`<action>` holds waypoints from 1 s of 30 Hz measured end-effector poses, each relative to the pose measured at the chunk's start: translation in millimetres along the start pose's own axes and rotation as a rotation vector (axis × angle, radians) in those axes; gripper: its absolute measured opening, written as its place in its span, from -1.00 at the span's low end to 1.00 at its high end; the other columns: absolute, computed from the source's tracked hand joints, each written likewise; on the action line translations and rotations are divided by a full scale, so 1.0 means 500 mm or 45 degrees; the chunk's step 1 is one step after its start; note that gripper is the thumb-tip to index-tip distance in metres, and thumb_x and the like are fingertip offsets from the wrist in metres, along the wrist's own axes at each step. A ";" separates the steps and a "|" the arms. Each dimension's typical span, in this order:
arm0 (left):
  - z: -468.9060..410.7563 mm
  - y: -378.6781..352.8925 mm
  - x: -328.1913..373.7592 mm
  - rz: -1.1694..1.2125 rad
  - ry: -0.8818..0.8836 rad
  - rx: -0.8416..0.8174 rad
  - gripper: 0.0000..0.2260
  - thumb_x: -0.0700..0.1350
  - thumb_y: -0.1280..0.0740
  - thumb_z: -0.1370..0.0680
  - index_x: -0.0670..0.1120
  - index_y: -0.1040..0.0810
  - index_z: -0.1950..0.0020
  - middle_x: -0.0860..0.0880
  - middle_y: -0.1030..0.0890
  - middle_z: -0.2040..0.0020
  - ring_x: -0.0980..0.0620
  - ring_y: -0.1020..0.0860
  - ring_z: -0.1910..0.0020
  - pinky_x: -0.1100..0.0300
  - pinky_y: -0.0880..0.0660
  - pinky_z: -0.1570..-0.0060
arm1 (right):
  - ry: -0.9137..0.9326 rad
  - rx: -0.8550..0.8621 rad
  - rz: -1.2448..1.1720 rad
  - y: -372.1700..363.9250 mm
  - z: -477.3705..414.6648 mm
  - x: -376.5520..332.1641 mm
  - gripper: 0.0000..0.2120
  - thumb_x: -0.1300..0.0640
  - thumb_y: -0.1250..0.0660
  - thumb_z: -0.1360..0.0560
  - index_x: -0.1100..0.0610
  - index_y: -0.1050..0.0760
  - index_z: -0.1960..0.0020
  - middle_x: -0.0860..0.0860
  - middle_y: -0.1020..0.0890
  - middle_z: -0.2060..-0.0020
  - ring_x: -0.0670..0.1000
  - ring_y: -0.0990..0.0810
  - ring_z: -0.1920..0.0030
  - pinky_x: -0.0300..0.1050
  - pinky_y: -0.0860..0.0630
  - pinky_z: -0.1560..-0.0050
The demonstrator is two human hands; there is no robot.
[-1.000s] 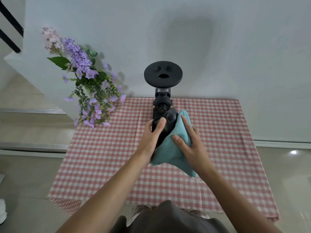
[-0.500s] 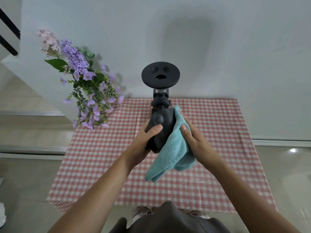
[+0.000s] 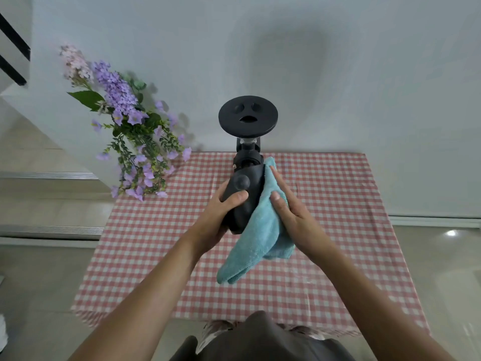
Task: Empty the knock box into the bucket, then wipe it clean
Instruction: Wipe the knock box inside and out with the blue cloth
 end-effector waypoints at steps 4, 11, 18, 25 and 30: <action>-0.002 0.012 0.018 0.014 -0.021 0.027 -0.27 0.09 -0.49 -0.43 -0.11 -0.42 -0.56 -0.24 -0.58 -0.46 -0.19 -0.61 -0.40 -0.11 -0.55 -0.38 | 0.016 -0.024 -0.090 0.005 0.017 0.003 -0.52 -0.13 -0.09 -0.63 -0.31 -0.15 -0.53 -0.34 -0.37 -0.44 -0.33 -0.39 -0.40 -0.16 -0.32 -0.49; -0.005 -0.001 0.007 -0.022 -0.005 0.015 -0.46 0.04 -0.42 -0.59 -0.09 -0.46 -0.54 -0.19 -0.66 -0.37 -0.16 -0.67 -0.29 0.03 -0.63 -0.15 | 0.221 0.000 0.250 -0.028 0.000 -0.043 -0.50 -0.16 -0.15 -0.62 -0.36 -0.15 -0.53 -0.21 -0.03 -0.61 -0.14 -0.17 -0.56 -0.13 -0.33 -0.46; 0.002 0.008 0.020 0.017 -0.014 -0.003 -0.34 0.09 -0.46 -0.48 -0.08 -0.46 -0.54 -0.17 -0.62 -0.44 -0.08 -0.64 -0.36 0.00 -0.60 -0.33 | -0.045 -0.005 -0.431 -0.004 0.014 0.014 -0.56 -0.13 -0.13 -0.64 -0.31 -0.24 -0.51 -0.22 -0.43 -0.46 -0.15 -0.43 -0.44 0.08 -0.34 -0.50; 0.000 -0.003 0.045 -0.208 -0.126 0.292 -0.73 0.13 -0.40 -0.63 0.17 -0.63 -0.33 0.06 -0.75 -0.26 0.03 -0.71 -0.26 -0.03 -0.62 -0.34 | -0.006 0.193 -0.430 -0.004 0.028 0.026 -0.51 -0.12 -0.25 -0.58 -0.32 -0.28 -0.49 -0.22 -0.50 -0.40 -0.18 -0.51 -0.36 -0.02 -0.45 -0.42; 0.002 -0.014 0.055 -0.214 -0.061 0.467 -0.57 0.35 -0.46 -0.48 0.13 -0.65 -0.22 0.08 -0.76 -0.17 0.07 -0.71 -0.19 -0.01 -0.61 -0.33 | 0.170 0.265 -0.047 -0.012 0.036 -0.008 -0.47 0.05 -0.27 -0.63 -0.32 -0.22 -0.50 -0.23 -0.39 -0.40 -0.23 -0.46 -0.36 -0.29 -0.52 -0.24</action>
Point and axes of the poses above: each hand's wrist, its own z-axis away from the middle knuckle, its own y-axis out of the back of the hand, x = y × z, the point moved 8 cm from there along -z, towards the middle knuckle
